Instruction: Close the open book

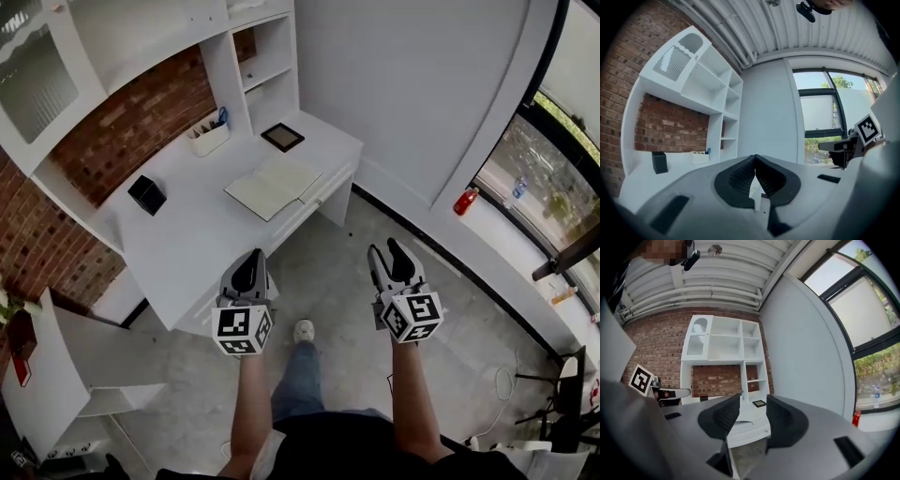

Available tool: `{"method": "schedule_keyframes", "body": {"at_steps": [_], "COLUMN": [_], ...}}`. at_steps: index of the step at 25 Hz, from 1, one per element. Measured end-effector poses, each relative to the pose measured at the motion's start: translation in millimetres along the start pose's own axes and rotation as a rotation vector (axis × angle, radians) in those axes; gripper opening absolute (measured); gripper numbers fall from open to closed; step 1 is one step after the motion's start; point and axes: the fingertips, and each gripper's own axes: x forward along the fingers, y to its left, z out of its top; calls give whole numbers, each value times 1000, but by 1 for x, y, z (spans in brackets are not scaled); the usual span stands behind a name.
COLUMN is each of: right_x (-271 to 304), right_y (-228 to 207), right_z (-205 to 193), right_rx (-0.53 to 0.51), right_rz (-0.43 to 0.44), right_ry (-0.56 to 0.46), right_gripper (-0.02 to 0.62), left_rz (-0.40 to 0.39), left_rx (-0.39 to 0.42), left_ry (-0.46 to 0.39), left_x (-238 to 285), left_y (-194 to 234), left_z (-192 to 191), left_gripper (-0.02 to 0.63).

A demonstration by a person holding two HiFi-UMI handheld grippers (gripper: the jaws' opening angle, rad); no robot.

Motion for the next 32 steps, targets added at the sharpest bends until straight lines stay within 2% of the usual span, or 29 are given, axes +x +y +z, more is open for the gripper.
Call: {"method": "schedule_keyframes", "body": {"at_steps": [6, 16, 22, 32], "right_x": [102, 238, 284, 326], "right_y": [-6, -8, -9, -11], "right_z": [-6, -10, -9, -2], "right_rx": [1, 12, 10, -2], "right_rz": [23, 45, 54, 113], "right_ry": [55, 87, 95, 112], "right_gripper": [156, 156, 156, 156], "left_rz": [30, 54, 65, 123], "left_rx": [-38, -42, -45, -57], "left_ry": [35, 90, 91, 91], "left_x": [73, 168, 200, 216], "left_y": [63, 150, 179, 199], "left_z": [-6, -11, -8, -2], "left_gripper": [9, 9, 9, 9]}}
